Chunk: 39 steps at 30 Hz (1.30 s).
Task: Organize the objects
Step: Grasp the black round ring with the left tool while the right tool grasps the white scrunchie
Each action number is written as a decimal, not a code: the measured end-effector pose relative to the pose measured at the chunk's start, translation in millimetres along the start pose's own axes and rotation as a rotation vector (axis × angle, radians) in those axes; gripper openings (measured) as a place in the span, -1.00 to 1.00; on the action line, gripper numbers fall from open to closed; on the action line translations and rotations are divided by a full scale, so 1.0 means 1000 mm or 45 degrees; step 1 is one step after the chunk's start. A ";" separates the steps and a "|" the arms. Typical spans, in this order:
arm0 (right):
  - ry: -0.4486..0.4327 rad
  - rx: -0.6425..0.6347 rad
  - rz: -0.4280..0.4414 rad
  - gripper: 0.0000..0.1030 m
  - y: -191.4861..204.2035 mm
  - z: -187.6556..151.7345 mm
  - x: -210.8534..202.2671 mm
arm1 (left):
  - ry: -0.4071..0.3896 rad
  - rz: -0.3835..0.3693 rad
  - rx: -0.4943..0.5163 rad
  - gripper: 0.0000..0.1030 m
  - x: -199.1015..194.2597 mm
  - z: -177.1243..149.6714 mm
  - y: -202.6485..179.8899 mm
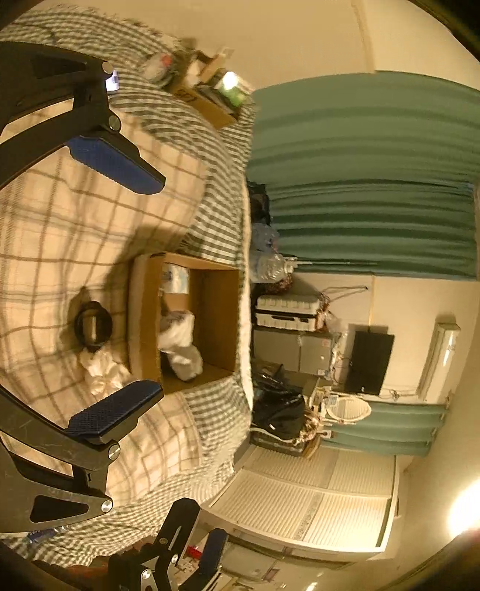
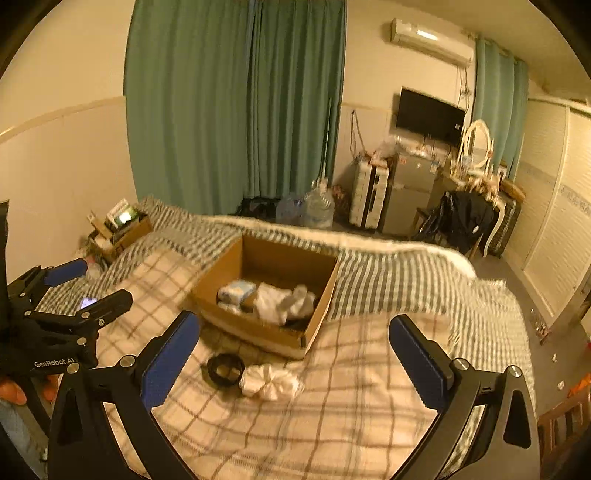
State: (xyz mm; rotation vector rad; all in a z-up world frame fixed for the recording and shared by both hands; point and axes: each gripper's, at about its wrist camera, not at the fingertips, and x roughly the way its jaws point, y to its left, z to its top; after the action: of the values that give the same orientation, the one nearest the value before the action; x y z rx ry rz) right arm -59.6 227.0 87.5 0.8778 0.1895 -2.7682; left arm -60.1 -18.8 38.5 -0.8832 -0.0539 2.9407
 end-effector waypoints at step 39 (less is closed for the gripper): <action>0.358 -0.053 -0.020 -0.68 -0.010 -0.071 0.149 | 0.495 0.018 -0.019 1.00 0.153 -0.089 -0.033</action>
State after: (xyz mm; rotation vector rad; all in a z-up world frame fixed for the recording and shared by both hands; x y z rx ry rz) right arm -140.9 223.6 -56.2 1.2562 0.3011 -2.6333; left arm -136.3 27.0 -117.8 -1.4413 -0.0476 2.7248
